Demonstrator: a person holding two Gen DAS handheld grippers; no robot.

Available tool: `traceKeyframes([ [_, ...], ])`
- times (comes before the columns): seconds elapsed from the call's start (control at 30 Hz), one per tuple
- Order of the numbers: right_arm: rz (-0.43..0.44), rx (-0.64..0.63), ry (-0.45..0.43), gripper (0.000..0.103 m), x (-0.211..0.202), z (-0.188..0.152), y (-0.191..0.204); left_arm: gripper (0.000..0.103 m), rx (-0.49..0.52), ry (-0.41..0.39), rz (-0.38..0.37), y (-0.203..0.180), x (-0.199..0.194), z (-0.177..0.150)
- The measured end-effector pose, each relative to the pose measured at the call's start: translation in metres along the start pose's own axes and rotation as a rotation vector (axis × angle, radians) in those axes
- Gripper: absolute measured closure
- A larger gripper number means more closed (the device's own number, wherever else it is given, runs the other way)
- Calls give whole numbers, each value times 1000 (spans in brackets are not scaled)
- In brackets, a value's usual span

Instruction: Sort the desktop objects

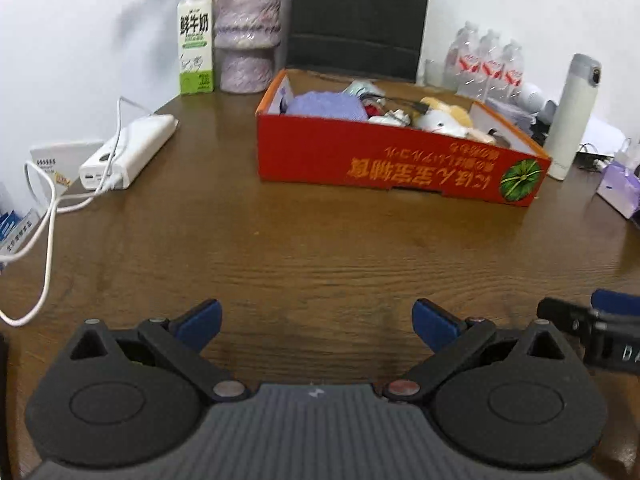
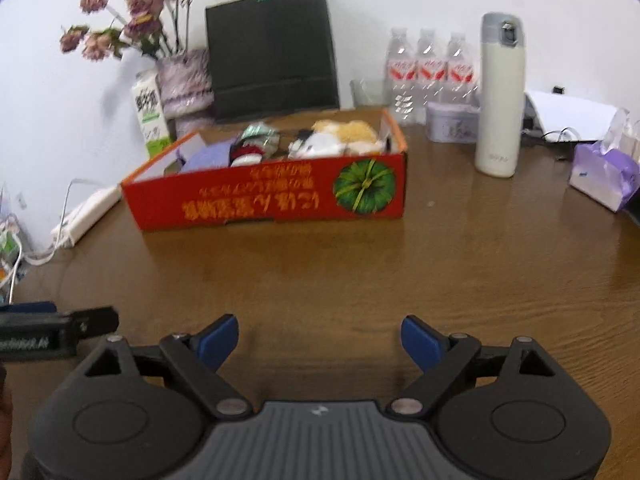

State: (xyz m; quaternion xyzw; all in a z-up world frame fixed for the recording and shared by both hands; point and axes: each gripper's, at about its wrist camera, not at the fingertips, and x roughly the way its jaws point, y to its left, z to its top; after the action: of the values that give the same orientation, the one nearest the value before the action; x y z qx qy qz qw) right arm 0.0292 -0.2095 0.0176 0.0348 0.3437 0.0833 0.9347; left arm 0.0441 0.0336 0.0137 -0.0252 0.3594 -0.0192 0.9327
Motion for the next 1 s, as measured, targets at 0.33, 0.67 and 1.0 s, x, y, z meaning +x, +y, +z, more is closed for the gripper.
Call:
traceKeyframes([
  [0.33,-51,-73,23,12,19,-5,13,0,71,-16,39,-10,16,-12],
  [0.67,-55,-96,11,0,28,-6,16,0,70,-33,27,-12,17,-12],
  [1.0,-60,-92,11,0,33,-2,20,0,67,-33,28,-12,18,-12],
])
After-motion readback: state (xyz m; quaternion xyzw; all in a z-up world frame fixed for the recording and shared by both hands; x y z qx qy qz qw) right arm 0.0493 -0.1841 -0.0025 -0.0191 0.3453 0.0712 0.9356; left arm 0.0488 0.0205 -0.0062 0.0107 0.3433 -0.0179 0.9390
